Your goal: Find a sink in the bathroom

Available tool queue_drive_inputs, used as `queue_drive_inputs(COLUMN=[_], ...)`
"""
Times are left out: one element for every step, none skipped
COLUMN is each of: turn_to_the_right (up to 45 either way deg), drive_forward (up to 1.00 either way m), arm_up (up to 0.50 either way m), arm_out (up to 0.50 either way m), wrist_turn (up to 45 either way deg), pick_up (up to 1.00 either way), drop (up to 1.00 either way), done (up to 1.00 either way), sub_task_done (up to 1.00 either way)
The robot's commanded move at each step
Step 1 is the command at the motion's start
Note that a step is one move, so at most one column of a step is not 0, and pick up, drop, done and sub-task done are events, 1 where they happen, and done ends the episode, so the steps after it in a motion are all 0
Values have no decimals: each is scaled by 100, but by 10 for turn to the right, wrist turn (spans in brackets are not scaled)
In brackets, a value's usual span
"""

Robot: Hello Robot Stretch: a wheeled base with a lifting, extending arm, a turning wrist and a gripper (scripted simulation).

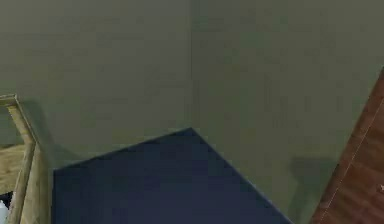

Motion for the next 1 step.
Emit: queue_drive_inputs(turn_to_the_right=[-450], drive_forward=[0], arm_up=[0], arm_out=[0], wrist_turn=[0], pick_up=[0], drop=[0], done=[0], sub_task_done=[0])
